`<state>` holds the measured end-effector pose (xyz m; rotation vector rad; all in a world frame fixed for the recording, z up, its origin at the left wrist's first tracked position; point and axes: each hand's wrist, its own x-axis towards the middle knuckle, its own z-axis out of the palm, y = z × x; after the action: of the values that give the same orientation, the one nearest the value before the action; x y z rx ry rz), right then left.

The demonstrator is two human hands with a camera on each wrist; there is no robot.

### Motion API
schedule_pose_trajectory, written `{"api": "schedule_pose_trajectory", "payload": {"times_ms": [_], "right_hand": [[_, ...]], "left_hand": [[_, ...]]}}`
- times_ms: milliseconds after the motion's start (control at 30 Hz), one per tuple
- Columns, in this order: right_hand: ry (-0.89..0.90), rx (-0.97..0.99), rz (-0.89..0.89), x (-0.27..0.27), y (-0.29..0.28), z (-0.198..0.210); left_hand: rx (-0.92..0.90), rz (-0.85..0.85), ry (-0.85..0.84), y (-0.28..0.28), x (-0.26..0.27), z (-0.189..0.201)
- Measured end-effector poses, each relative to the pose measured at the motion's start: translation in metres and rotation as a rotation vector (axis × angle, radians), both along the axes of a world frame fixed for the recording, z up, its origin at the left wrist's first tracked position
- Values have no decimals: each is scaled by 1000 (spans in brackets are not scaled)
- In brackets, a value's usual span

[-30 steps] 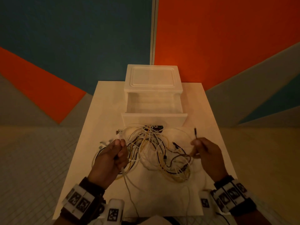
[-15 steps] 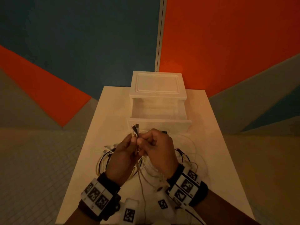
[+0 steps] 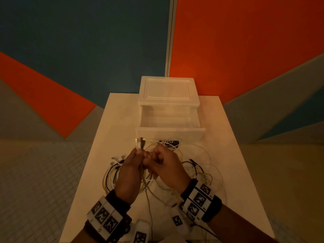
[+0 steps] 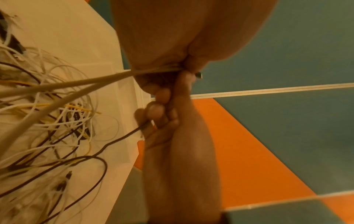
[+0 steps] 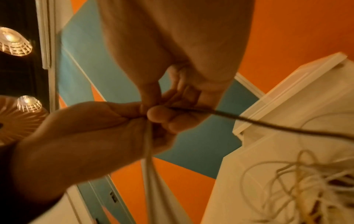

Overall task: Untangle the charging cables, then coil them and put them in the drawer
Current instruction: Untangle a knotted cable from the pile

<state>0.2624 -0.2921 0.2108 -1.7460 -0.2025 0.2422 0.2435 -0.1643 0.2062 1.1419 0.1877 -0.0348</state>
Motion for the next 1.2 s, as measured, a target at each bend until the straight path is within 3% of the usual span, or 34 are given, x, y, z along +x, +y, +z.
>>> {"api": "schedule_pose_trajectory", "payload": {"times_ms": [133, 267, 333, 467, 567, 667, 800, 900, 1000, 1133, 1200], "right_hand": [[-101, -239, 242, -2, -38, -41], [-2, -443, 187, 7, -95, -103], [-36, -477, 98, 14, -102, -110], [-313, -363, 67, 23, -60, -62], [-510, -371, 107, 30, -29, -24], [-545, -392, 133, 34, -19, -6], [-466, -442, 207, 32, -35, -17], [-287, -642, 209, 33, -66, -55], [-44, -821, 239, 34, -97, -91], [129, -938, 217, 32, -119, -97], [126, -896, 134, 34, -126, -96]], "left_hand": [[-283, 69, -51, 38, 11, 14], [-401, 46, -101, 84, 16, 21], [-262, 41, -89, 83, 11, 17], [305, -26, -91, 50, 2, 12], [422, -124, -113, 23, 2, 16], [429, -95, -106, 13, 10, 22], [272, -87, -123, 21, 13, 32], [-113, -92, -138, 50, 15, 47], [-463, -187, -259, 81, 22, 56], [-687, -246, -303, 107, 22, 63], [-727, -265, -316, 116, 21, 64]]}}
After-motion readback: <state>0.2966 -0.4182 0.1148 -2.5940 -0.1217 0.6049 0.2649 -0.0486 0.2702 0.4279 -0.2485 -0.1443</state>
